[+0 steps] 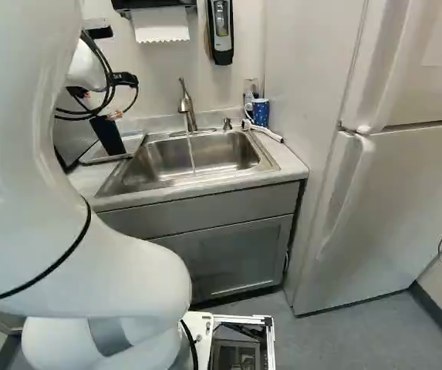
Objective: Rinse the cup and place it in the tray
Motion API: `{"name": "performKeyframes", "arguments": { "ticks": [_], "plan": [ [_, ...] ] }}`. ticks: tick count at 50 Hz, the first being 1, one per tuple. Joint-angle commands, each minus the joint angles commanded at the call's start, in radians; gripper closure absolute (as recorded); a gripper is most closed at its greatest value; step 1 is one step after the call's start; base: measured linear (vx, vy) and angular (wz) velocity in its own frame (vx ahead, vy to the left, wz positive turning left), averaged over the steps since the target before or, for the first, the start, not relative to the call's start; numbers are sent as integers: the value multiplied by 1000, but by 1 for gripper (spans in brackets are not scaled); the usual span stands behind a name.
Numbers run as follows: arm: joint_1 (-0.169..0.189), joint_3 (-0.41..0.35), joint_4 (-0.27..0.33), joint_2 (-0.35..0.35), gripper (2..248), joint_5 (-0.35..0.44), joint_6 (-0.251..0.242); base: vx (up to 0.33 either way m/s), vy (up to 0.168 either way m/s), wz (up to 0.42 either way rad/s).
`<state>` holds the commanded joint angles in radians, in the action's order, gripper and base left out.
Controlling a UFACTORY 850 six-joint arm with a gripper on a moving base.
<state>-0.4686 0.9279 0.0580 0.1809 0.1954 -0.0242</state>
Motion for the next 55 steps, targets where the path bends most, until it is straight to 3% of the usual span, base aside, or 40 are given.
{"name": "performKeyframes", "arguments": {
  "ticks": [55],
  "plan": [
    [157, 14, 0, -3, 3, 0, 0, 0, 0, 0]
  ]
}}
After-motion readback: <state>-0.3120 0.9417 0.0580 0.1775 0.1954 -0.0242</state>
